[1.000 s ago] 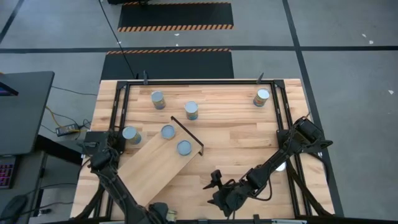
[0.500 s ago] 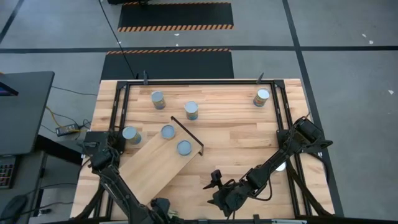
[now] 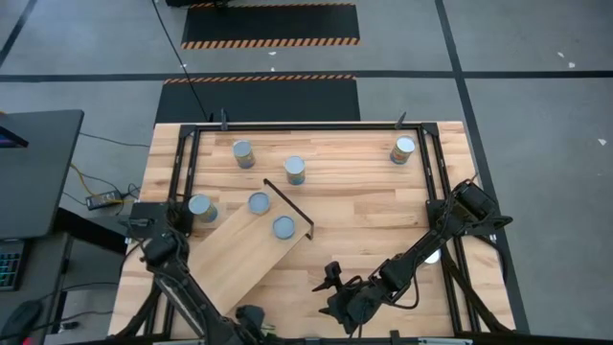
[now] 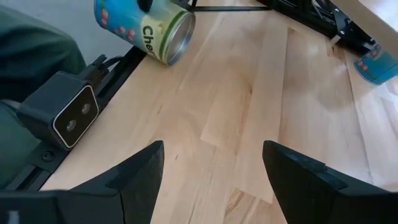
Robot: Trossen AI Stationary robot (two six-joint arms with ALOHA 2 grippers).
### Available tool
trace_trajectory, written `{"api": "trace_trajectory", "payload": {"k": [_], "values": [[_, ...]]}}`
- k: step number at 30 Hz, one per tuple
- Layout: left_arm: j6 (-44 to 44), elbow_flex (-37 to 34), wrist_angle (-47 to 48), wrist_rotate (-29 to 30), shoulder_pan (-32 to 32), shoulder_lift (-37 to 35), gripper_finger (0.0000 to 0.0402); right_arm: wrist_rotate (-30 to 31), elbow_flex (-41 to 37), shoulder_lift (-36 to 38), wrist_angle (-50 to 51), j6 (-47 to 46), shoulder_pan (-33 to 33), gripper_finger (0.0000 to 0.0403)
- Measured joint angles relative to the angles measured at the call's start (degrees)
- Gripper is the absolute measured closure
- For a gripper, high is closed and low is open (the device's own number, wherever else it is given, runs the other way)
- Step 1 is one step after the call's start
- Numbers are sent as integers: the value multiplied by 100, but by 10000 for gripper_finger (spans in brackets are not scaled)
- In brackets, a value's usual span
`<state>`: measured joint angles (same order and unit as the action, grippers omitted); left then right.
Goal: Pick and place cans onto a shelf
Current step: Put the right canned cherries on the shelf
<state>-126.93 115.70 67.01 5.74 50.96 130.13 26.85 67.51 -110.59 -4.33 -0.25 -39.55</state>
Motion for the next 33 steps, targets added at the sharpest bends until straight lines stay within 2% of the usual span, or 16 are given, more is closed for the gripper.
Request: {"api": "trace_trajectory", "payload": {"k": [18, 33], "values": [[1032, 7, -306, -71, -404, 223, 85, -2, 0, 2, 17, -2, 0, 124], [1392, 7, -200, 192, -517, 240, 88, -2, 0, 2, 51, -20, 0, 124]]}}
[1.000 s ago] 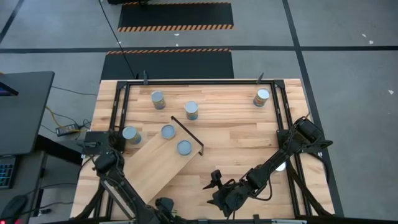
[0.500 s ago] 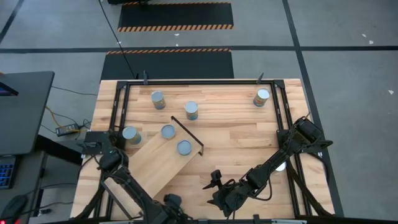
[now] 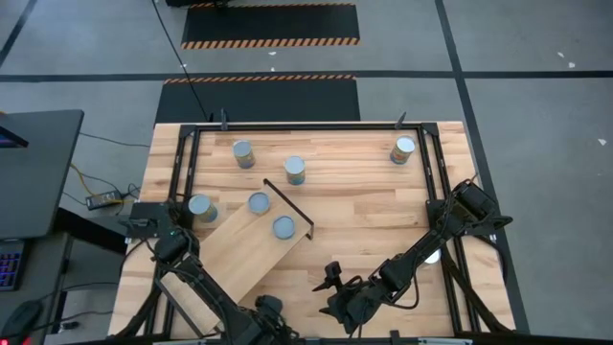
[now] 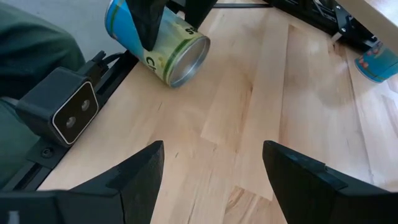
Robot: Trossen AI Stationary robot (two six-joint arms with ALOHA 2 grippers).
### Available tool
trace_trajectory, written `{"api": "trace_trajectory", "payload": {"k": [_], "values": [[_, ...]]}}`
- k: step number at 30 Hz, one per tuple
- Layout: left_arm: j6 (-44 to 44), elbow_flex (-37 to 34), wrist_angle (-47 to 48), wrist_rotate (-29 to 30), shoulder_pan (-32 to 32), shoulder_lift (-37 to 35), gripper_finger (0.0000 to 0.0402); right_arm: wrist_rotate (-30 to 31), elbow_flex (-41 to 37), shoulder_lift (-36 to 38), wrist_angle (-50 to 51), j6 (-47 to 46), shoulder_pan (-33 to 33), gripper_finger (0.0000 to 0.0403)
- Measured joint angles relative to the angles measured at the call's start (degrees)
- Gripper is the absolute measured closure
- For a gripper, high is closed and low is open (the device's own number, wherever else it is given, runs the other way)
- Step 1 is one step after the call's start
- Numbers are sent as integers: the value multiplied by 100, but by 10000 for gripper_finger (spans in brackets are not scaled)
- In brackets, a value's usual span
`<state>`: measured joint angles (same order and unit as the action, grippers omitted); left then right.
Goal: Pick and place cans onto a shelf
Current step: Put the right canned cherries on the shelf
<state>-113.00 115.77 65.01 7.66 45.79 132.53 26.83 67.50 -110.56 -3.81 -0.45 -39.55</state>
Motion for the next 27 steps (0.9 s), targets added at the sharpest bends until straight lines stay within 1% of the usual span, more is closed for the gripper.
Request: {"api": "trace_trajectory", "payload": {"k": [5, 10, 13, 15, 19, 21, 23, 27], "values": [[117, 0, -6, -6, -42, 0, 88, 0, 0, -2, 2, 0, 0, 124], [211, 0, -33, -205, -69, -2, 87, 0, 0, -2, 0, 0, 0, 124], [264, 0, -14, 37, -61, -2, 88, 0, -1, -1, 0, 0, 0, 124], [262, 0, -1, 102, -57, -2, 97, 0, 0, 0, 2, 0, 0, 124], [278, 0, -7, 109, -63, -7, 129, 0, 0, -2, 2, 0, 0, 124], [274, 0, -7, 106, -63, -9, 131, 0, 0, -2, 1, 0, 0, 124], [279, 0, -9, 73, -63, -9, 116, -1, 0, -1, 1, 0, 0, 124], [290, -8, -2, -79, -65, -3, 56, -2, 0, 0, 0, -2, -1, 124]]}}
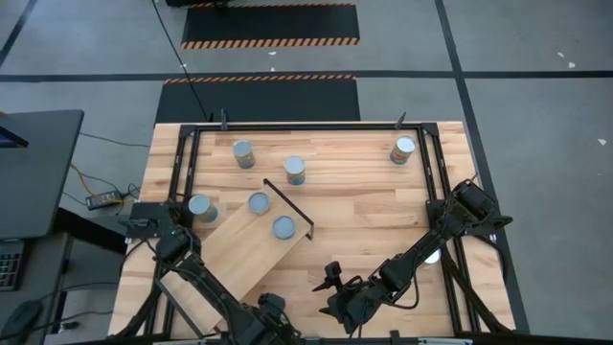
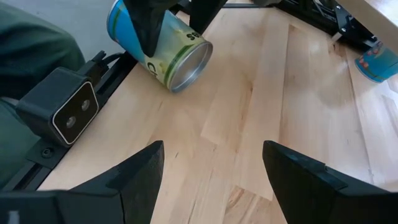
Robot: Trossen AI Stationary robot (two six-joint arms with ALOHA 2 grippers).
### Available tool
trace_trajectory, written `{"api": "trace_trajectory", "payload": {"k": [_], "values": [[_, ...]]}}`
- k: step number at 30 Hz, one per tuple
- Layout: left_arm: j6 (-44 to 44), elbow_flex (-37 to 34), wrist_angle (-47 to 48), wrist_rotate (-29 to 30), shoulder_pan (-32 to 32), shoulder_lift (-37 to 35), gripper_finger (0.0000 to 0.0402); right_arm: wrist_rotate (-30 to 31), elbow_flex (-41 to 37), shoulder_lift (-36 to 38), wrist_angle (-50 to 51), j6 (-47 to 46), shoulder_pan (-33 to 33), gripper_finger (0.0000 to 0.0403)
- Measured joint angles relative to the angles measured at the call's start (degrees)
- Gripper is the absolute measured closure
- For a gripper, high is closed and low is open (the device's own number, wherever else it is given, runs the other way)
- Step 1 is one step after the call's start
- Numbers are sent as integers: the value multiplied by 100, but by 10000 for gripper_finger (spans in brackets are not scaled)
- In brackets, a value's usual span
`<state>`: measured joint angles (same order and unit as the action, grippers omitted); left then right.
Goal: Pick and place cans onto a shelf
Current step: Put the right canned cherries on the shelf
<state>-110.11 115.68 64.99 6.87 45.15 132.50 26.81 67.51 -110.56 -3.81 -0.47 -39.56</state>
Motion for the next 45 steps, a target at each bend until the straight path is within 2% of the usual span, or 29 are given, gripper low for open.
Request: {"api": "trace_trajectory", "payload": {"k": [5, 27, 30, 35, 37, 39, 45], "values": [[101, -5, -13, -33, -2, 11, 17, 0, 0, -2, 2, 0, 0, 124], [63, 4, -79, -219, -221, 365, 13, -123, -2, 0, 55, -101, -2, 124], [185, 4, 13, -175, -262, 395, 23, -125, -2, -1, 104, -107, -4, 124], [408, 4, 51, -69, -328, 396, 78, -119, -2, 0, 111, -8, -5, 124], [490, 4, 24, -34, -351, 394, 87, -87, -2, -1, 121, 155, -36, 124], [598, 57, 4, 117, -356, 394, 87, 30, -2, 33, 191, 360, -119, 124], [1304, 792, 268, 1304, -278, 394, 87, 313, -2, 291, 601, 449, -405, 124]]}}
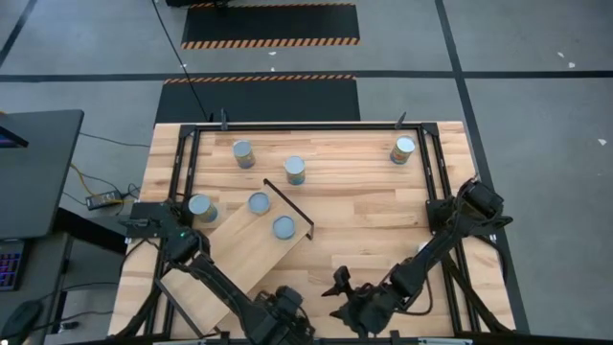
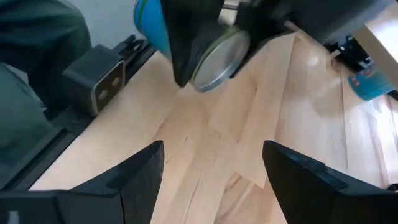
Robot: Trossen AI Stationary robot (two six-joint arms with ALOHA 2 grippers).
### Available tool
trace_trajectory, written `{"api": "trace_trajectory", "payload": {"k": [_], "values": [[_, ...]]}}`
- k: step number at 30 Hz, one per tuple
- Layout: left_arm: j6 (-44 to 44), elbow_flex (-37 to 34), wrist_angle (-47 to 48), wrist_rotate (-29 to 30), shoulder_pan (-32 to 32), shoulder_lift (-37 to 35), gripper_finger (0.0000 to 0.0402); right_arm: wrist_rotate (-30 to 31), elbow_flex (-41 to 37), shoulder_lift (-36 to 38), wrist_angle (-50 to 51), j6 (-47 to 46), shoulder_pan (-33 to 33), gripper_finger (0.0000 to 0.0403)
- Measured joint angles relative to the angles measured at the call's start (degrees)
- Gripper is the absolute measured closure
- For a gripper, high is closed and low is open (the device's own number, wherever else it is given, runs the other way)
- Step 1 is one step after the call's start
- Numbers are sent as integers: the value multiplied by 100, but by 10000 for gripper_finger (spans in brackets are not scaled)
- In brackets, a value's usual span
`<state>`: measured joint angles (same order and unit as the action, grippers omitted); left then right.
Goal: Pick and place cans onto a shelf
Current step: Put the right canned cherries on the shelf
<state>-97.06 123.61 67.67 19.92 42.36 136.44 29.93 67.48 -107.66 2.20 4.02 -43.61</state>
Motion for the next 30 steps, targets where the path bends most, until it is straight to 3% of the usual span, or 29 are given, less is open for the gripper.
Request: {"api": "trace_trajectory", "payload": {"k": [5, 8, 13, 18, 23, 26, 30], "values": [[1190, 793, 8, 1022, 62, -2, 79, 20, 0, 182, 86, -36, -211, 124], [2330, 1148, -35, 1455, 137, -9, 81, 17, 0, 233, 102, -38, -306, 124], [4311, 1043, -639, 1993, 310, -314, 82, 17, 2, 245, 79, -89, -423, 124], [5267, 1043, -752, 2650, 426, -651, 83, 2, 2, 245, 122, -294, -470, 124], [5515, 1047, -309, 3442, 572, -895, 83, 0, 2, 245, 105, -378, -468, 124], [4923, 1047, 464, 3709, 639, -907, 83, -2, 2, 243, 96, -438, -466, 124], [3446, 1043, 2019, 4091, 816, -947, 83, -2, 2, 240, 85, -441, -452, 124]]}}
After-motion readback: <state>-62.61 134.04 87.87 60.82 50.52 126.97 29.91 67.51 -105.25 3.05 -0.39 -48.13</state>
